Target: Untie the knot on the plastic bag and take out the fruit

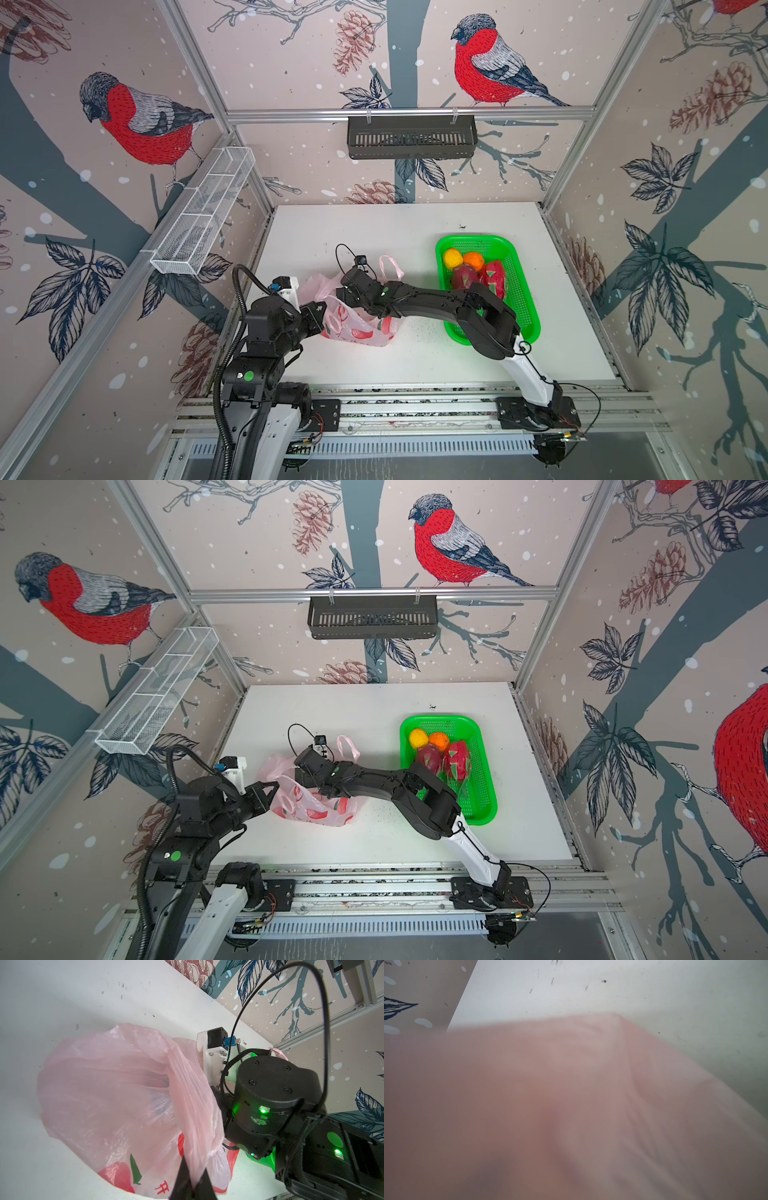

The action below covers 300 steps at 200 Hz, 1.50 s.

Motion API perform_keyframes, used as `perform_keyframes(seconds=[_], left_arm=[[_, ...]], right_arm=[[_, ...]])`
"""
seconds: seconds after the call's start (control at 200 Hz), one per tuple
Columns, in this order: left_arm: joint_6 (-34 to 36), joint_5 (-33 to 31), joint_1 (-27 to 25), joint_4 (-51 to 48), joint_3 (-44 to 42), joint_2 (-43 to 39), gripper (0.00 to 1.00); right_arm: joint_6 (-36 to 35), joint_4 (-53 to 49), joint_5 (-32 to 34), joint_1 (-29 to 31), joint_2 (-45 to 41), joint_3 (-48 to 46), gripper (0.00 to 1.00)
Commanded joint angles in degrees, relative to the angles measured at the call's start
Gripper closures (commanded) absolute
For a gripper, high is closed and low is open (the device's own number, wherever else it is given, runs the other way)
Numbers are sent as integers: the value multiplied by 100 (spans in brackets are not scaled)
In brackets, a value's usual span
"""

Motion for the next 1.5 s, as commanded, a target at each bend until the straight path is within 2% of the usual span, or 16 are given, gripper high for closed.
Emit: perform_keyframes(seconds=[0.0, 0.215, 0.736, 1.171, 1.496], left_arm=[[128, 117, 24, 68, -9, -18, 100], [209, 199, 24, 114, -2, 10, 100], [227, 191, 21, 129, -62, -57, 100], [106, 123, 26, 244, -91, -69, 100], [-293, 44, 21, 552, -215, -75, 100]], right_arm=[[190, -18, 33, -34, 105, 93, 0], [308, -37, 61, -85, 259, 148, 4], [325, -84, 17, -78, 345, 143, 26], [263, -76, 87, -51, 125, -62, 40], [119, -14, 215, -16, -297, -421, 46]])
